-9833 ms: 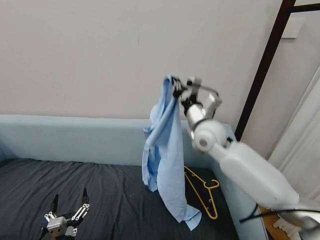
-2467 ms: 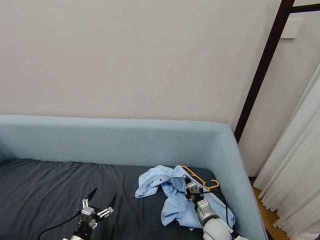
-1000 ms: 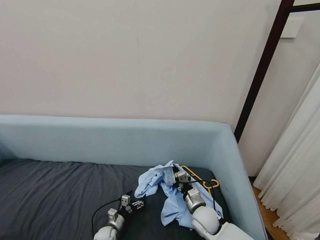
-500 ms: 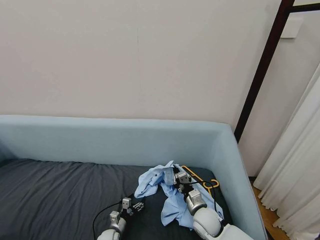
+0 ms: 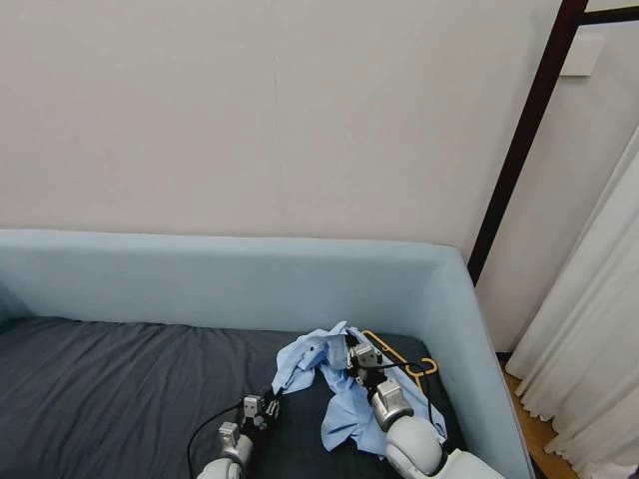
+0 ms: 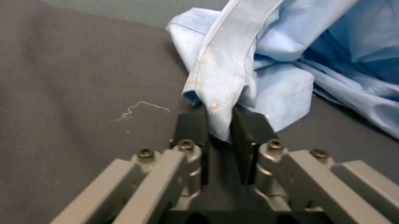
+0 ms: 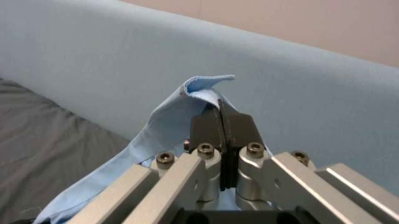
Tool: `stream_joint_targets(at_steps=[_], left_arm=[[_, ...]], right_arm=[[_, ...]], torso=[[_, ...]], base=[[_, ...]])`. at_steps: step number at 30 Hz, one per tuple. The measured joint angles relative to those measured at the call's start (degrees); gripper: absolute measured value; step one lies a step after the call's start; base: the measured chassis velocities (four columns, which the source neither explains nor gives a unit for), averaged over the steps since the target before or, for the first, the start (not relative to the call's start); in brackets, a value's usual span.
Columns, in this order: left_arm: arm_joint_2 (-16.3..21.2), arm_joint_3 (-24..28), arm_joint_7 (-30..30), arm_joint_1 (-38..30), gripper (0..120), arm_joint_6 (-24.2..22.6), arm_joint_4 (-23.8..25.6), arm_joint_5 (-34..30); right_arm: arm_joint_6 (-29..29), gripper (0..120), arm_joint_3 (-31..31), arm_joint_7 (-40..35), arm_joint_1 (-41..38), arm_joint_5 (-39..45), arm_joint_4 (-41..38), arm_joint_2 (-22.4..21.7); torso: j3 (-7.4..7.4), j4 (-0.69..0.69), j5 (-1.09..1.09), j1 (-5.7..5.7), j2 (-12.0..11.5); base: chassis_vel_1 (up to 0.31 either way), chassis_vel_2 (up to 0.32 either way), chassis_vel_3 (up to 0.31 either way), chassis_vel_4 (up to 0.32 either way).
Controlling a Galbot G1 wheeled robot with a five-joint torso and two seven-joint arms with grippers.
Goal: Pick up the clothes from the sofa and hang them on the clothes hanger.
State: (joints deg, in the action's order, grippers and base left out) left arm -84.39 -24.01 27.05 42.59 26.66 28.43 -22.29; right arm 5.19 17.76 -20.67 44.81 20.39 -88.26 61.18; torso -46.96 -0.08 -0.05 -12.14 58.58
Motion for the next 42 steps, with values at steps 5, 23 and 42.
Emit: stream_joint_targets(at_steps=[5, 23, 42], left_arm=[[0.53, -0.05, 0.13, 1.96, 0, 0.61, 3.29, -0.8], [13.34, 3.32, -2.85, 10.8, 0, 5.88, 34.49, -9.09], [36.82, -1.62, -17.04, 9.76, 0, -6.53, 69.68, -18.4]], right_arm=[[0.0, 0, -0.3, -0.02, 0.09, 0.01, -0.19, -0.4], [0.73, 0, -4.24, 1.31, -2.98, 8.71, -7.77, -4.81], [-3.11, 0, -9.91, 3.24, -16.03, 26.24, -24.31, -12.11]], torso=[[0.0, 0.0, 0.0, 0.0, 0.0], [0.0, 0.01, -0.02, 0.0, 0.0], [0.0, 0.01, -0.02, 0.0, 0.0]], base=[[0.0, 0.0, 0.0, 0.0], [0.0, 0.0, 0.0, 0.0], [0.0, 0.0, 0.0, 0.0]])
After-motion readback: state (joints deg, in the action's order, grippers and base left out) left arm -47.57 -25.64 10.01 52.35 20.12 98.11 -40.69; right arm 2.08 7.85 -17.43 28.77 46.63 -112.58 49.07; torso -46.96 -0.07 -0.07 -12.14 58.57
